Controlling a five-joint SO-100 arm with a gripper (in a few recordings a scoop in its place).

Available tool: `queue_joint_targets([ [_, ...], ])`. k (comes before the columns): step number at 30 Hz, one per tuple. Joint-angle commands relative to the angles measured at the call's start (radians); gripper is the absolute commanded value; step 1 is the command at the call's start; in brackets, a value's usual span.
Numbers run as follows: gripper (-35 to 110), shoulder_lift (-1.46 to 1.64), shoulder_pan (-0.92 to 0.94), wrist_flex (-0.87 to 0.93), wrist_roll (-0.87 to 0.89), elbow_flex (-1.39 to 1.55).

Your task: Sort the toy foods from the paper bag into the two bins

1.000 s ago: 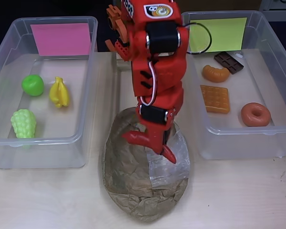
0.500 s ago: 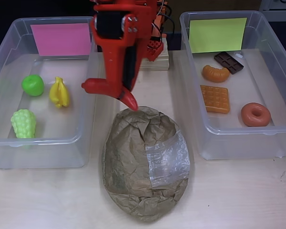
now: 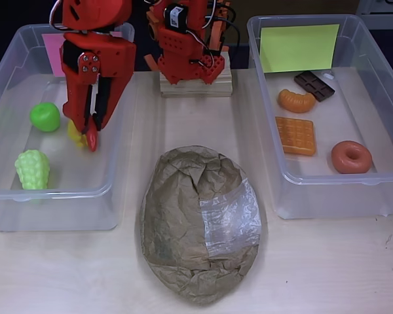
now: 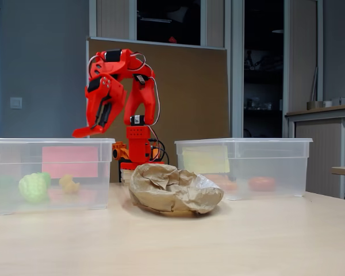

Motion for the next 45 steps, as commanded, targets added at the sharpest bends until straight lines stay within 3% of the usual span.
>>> queue_joint_targets([
  [1,12,0.005,0.000,-0.057,-0.023,0.038],
  [19,15,0.049,-0.035,-0.110,-0.044,0.089],
  [26,0,0.117,-0.181,-0.124,-0.095,0.052],
  [29,0,0.138,-0.285,-0.147,-0.091,0.066],
  [36,0,0.212,-0.476,-0.359,0.106,0.287],
  [42,0,0.302,-0.561,-0.704,0.129,0.617],
  [45,0,0.364,-0.586,-0.755,0.133,0.759],
])
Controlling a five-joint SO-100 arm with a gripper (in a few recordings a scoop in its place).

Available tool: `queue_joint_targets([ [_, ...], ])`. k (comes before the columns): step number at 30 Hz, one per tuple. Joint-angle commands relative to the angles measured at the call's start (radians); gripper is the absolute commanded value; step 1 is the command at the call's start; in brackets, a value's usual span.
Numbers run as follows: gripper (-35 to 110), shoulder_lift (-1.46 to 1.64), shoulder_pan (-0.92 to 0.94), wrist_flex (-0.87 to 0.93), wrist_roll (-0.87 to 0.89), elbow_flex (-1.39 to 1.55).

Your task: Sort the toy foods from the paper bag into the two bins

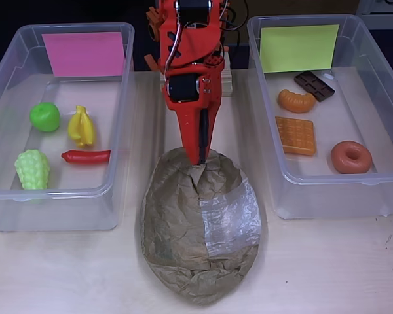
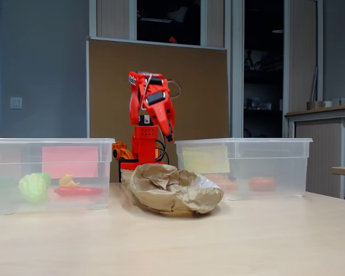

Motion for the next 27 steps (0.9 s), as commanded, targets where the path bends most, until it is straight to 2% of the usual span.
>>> queue_joint_targets([
  [1,0,0.103,-0.037,-0.020,0.040,0.146],
  [4,0,0.198,-0.041,0.031,0.133,0.262],
  [8,0,0.390,-0.051,0.130,-0.058,0.417],
  [10,0,0.509,-0.055,0.187,-0.057,0.489],
  [18,0,0.888,-0.060,0.646,-0.109,0.500],
  [23,0,1.062,-0.051,0.802,-0.133,0.500],
  [27,0,1.077,-0.058,0.856,-0.130,0.500],
])
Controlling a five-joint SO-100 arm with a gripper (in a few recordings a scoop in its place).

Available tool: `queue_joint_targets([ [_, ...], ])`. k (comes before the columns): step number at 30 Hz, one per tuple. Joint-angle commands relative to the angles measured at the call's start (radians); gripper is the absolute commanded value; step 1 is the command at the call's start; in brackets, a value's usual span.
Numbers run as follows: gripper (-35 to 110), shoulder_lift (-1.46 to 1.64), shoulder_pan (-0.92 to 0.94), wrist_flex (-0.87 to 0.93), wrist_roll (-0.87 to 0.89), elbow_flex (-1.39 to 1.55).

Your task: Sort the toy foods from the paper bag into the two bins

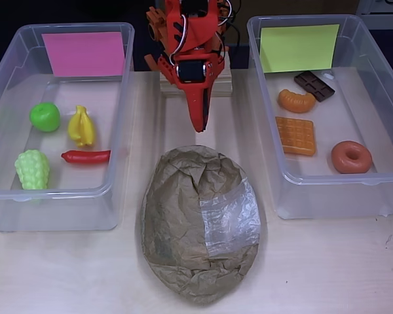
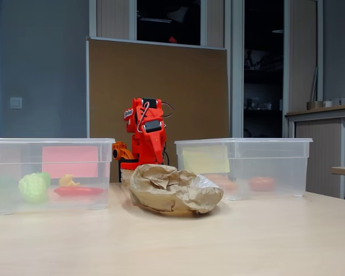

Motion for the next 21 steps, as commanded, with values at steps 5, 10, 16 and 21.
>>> queue_joint_targets([
  [5,0,0.025,-0.011,0.052,-0.032,0.006],
  [10,0,0.025,-0.009,0.051,-0.052,0.006],
  [16,0,0.025,-0.009,0.051,-0.052,0.006],
  [21,0,0.025,-0.009,0.051,-0.052,0.006],
])
